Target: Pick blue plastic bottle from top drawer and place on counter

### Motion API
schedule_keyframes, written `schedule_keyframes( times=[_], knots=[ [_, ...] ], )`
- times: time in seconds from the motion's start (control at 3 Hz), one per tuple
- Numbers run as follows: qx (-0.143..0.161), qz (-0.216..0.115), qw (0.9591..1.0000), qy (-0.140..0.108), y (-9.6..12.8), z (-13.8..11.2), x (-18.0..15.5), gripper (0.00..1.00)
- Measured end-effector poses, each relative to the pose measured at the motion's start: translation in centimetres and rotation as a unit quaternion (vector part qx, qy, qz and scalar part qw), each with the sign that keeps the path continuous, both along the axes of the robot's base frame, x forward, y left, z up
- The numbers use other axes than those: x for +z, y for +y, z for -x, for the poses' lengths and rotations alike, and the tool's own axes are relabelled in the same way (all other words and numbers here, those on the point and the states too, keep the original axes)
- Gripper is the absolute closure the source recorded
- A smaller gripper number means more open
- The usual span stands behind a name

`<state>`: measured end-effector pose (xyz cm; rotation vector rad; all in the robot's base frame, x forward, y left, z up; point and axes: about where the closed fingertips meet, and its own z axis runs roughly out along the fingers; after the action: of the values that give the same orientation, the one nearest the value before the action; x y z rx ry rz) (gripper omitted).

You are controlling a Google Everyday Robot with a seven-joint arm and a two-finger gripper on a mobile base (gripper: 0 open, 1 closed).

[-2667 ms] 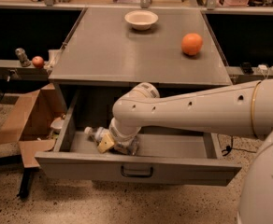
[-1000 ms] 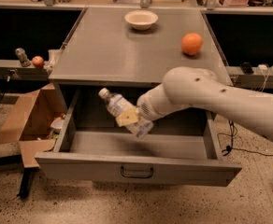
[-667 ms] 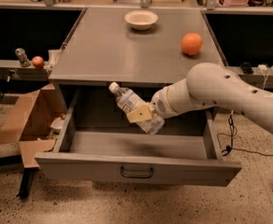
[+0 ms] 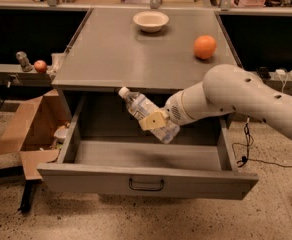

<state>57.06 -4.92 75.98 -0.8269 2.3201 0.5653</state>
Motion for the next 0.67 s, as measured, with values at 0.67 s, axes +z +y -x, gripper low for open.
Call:
schedule_keyframes(
  times=[0.67],
  knots=[
    [-0.001, 0.035, 0.9989, -0.03, 0.1, -3.1, 9.9, 1.0]
  ],
)
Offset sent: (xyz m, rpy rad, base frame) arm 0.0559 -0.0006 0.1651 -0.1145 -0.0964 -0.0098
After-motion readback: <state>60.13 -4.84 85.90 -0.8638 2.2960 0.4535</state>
